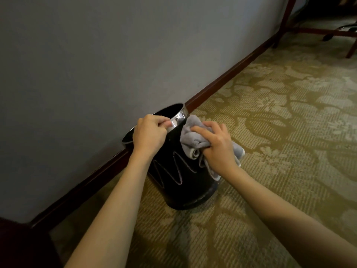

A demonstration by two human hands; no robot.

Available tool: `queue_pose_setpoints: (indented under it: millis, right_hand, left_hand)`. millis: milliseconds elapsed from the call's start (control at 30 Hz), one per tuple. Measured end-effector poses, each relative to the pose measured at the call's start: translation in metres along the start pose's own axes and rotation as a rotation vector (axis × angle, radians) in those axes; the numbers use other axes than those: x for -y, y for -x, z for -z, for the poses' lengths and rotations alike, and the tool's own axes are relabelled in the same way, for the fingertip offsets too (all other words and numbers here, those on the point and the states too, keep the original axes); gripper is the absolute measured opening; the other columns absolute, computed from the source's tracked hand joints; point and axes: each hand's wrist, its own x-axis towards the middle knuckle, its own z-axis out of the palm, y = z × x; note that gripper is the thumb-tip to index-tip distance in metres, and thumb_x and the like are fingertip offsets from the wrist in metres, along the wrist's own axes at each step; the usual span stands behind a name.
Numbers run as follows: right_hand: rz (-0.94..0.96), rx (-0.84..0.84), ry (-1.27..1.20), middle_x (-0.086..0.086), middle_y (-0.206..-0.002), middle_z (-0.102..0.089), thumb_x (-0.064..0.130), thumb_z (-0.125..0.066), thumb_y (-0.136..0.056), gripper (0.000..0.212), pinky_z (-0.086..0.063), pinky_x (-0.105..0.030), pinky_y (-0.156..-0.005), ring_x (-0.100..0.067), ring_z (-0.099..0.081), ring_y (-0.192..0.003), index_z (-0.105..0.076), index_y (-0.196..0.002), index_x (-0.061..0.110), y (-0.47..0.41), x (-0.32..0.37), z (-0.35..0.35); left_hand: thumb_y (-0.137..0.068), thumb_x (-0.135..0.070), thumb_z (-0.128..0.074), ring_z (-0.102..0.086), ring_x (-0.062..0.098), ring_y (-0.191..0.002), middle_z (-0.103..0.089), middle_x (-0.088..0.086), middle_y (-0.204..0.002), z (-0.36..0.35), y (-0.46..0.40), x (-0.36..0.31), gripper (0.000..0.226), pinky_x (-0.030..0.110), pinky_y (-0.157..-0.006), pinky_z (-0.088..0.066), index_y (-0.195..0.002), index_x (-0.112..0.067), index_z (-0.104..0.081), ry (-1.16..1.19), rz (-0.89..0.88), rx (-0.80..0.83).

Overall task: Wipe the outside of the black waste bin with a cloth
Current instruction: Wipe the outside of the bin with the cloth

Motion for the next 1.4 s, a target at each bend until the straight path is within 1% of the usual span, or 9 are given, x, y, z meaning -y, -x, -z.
queue_pose_setpoints:
  millis: [200, 300, 400, 567, 667, 767, 967, 1233, 1400]
  right_hand:
    - [0.139, 0.105, 0.058, -0.013, -0.118, -0.060, -0.004, -0.071, -0.066, 0.050, -0.047, -0.049, -0.074, -0.036, -0.053, -0.092, -0.072, -0.109, 0.022, 0.034, -0.008, -0.006]
    - [0.203, 0.237, 0.101, -0.011, -0.117, -0.061, 0.006, -0.079, -0.065, 0.049, -0.047, -0.045, -0.074, -0.033, -0.055, -0.090, -0.071, -0.108, 0.027, 0.065, -0.022, -0.001]
    - [0.206, 0.336, 0.136, -0.011, -0.117, -0.061, 0.016, -0.072, -0.070, 0.045, -0.049, -0.047, -0.072, -0.032, -0.057, -0.090, -0.069, -0.112, 0.029, 0.095, -0.032, 0.005]
    - [0.107, 0.401, 0.122, -0.013, -0.120, -0.059, 0.030, -0.059, -0.075, 0.039, -0.048, -0.052, -0.077, -0.034, -0.054, -0.095, -0.070, -0.112, 0.025, 0.085, -0.028, 0.011]
    - [0.057, 0.316, 0.087, -0.016, -0.117, -0.060, 0.003, -0.072, -0.072, 0.040, -0.047, -0.057, -0.074, -0.038, -0.054, -0.094, -0.072, -0.109, 0.020, 0.065, -0.024, 0.012]
    - [0.025, 0.181, 0.042, -0.014, -0.117, -0.059, -0.001, -0.069, -0.077, 0.038, -0.045, -0.054, -0.078, -0.037, -0.051, -0.097, -0.071, -0.109, 0.020, 0.034, -0.010, 0.011]
    - [-0.005, -0.027, -0.031, -0.011, -0.117, -0.059, -0.006, -0.063, -0.073, 0.048, -0.046, -0.049, -0.078, -0.033, -0.049, -0.094, -0.069, -0.113, 0.019, -0.008, 0.012, 0.002]
    - [0.069, 0.129, 0.027, -0.018, -0.113, -0.059, -0.010, -0.073, -0.067, 0.051, -0.048, -0.051, -0.074, -0.038, -0.054, -0.093, -0.070, -0.112, 0.015, 0.059, -0.024, 0.002]
    - [-0.016, 0.293, 0.079, -0.018, -0.118, -0.056, 0.003, -0.072, -0.076, 0.044, -0.048, -0.053, -0.080, -0.036, -0.053, -0.099, -0.068, -0.117, 0.019, 0.100, -0.046, 0.010]
  left_hand:
    - [-0.087, -0.026, -0.062, -0.064, 0.020, -0.095, -0.074, -0.001, -0.095, 0.006, -0.005, 0.011, 0.016, 0.031, -0.077, -0.048, -0.097, -0.022, -0.075, -0.007, 0.018, -0.013]
    - [-0.088, -0.026, -0.062, -0.063, 0.011, -0.091, -0.074, -0.004, -0.094, 0.013, -0.009, 0.018, 0.017, 0.014, -0.067, -0.039, -0.097, -0.022, -0.075, 0.022, 0.050, -0.023]
    - [-0.089, -0.027, -0.062, -0.054, 0.000, -0.081, -0.073, -0.006, -0.094, 0.017, -0.008, 0.022, 0.017, 0.000, -0.059, -0.026, -0.099, -0.022, -0.075, 0.024, 0.074, -0.043]
    - [-0.088, -0.025, -0.062, -0.064, 0.014, -0.093, -0.074, -0.006, -0.093, 0.008, -0.006, 0.012, 0.016, 0.024, -0.072, -0.042, -0.095, -0.023, -0.076, 0.017, 0.059, -0.022]
    - [-0.086, -0.028, -0.064, -0.063, 0.018, -0.098, -0.074, -0.003, -0.094, 0.005, -0.006, 0.006, 0.015, 0.029, -0.081, -0.045, -0.094, -0.024, -0.076, 0.026, 0.067, -0.008]
    - [-0.084, -0.027, -0.067, -0.064, 0.017, -0.095, -0.074, -0.003, -0.088, 0.003, -0.006, 0.001, 0.012, 0.028, -0.077, -0.045, -0.091, -0.025, -0.077, 0.040, 0.081, 0.031]
    - [-0.082, -0.029, -0.067, -0.065, 0.025, -0.080, -0.072, 0.002, -0.072, -0.004, 0.000, -0.011, 0.010, 0.044, -0.077, -0.053, -0.078, -0.024, -0.075, 0.027, 0.064, 0.066]
    - [-0.086, -0.029, -0.065, -0.065, 0.017, -0.080, -0.070, -0.008, -0.076, -0.002, 0.005, -0.008, 0.012, 0.042, -0.078, -0.054, -0.089, -0.026, -0.076, 0.052, 0.051, 0.058]
    - [-0.086, -0.030, -0.065, -0.065, 0.017, -0.087, -0.071, -0.006, -0.083, -0.002, 0.005, -0.009, 0.014, 0.043, -0.082, -0.054, -0.094, -0.024, -0.076, 0.051, 0.063, 0.068]
